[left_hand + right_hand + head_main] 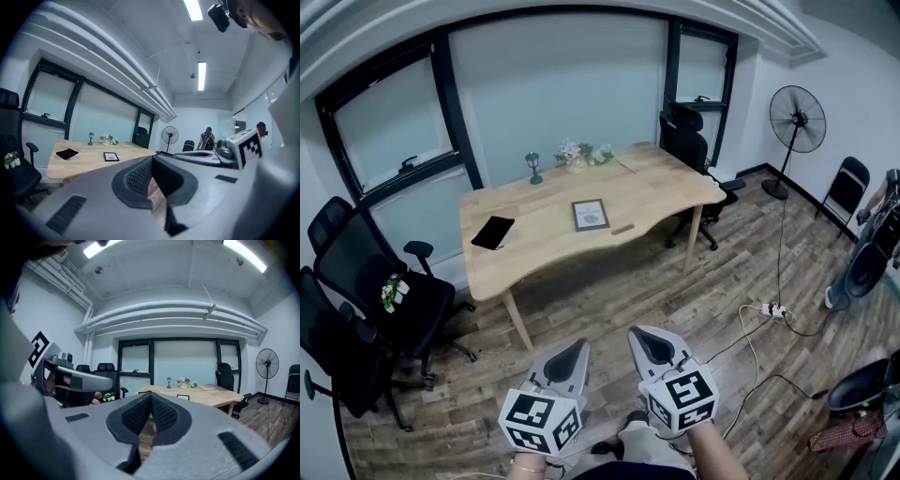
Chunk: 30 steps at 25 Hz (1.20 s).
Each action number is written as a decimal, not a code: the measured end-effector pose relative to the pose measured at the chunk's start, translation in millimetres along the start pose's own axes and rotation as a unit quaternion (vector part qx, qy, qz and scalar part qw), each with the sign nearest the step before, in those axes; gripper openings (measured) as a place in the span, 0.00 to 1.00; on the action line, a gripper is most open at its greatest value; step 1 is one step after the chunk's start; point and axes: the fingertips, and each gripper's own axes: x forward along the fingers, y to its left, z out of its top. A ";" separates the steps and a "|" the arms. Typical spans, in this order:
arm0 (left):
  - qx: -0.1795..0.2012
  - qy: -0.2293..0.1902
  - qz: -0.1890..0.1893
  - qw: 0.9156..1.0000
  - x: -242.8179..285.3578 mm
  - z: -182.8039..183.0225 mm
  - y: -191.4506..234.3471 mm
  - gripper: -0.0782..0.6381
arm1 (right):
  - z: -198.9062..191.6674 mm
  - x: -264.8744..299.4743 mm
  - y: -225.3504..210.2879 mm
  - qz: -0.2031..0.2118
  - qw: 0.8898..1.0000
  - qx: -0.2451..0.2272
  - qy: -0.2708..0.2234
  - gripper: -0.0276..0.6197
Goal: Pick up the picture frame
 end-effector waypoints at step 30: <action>-0.018 -0.015 0.043 0.999 99.7 7.4 -14.7 0.12 | -10.8 17.6 -86.4 0.056 0.998 0.013 0.009 0.06</action>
